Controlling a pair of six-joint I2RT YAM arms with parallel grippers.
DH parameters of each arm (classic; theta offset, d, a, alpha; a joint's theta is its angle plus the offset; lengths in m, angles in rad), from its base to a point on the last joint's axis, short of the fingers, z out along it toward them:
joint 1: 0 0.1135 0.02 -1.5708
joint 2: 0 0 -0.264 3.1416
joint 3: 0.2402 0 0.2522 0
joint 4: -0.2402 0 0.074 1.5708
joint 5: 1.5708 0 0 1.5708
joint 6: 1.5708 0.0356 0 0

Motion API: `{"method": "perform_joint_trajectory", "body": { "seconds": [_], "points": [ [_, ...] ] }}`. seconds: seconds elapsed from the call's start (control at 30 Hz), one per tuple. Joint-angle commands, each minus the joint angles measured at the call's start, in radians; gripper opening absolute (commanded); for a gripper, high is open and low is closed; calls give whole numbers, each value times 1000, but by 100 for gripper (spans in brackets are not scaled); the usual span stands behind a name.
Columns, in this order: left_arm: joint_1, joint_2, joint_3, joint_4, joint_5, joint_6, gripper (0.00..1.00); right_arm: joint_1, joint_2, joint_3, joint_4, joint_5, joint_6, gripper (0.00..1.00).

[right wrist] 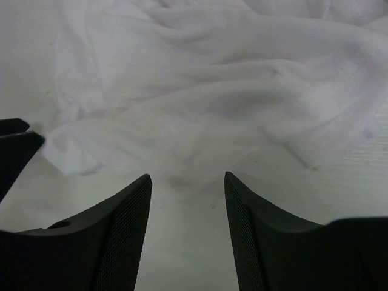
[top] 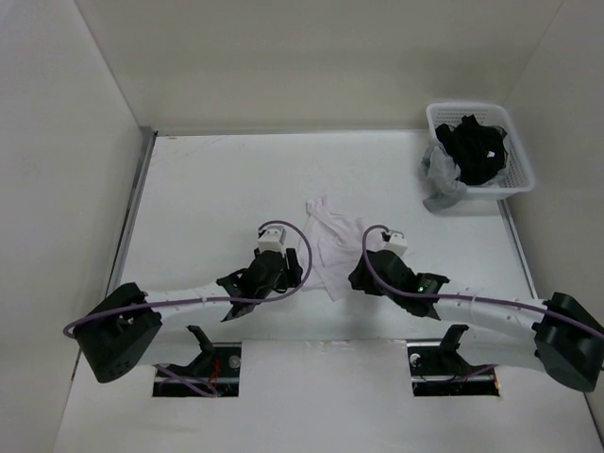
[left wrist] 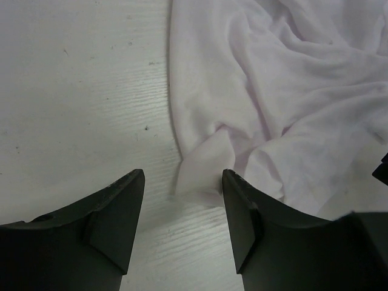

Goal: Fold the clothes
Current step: Move the tank top to the center of the board, then flatten the tank top out

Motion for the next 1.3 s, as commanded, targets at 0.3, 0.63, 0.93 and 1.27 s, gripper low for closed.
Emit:
{"method": "perform_joint_trajectory", "body": {
  "seconds": [0.3, 0.63, 0.93, 1.27],
  "points": [
    [121, 274, 122, 292, 111, -76, 30, 68, 337, 194, -66, 89, 85, 35],
    [230, 496, 405, 430, 166, -144, 3, 98, 191, 384, -123, 160, -90, 0],
    [379, 489, 496, 438, 206, -168, 5, 361, 283, 484, -105, -52, 2, 13],
    [532, 215, 180, 392, 186, -191, 37, 381, 275, 371, -23, 29, 12, 53]
  ]
}}
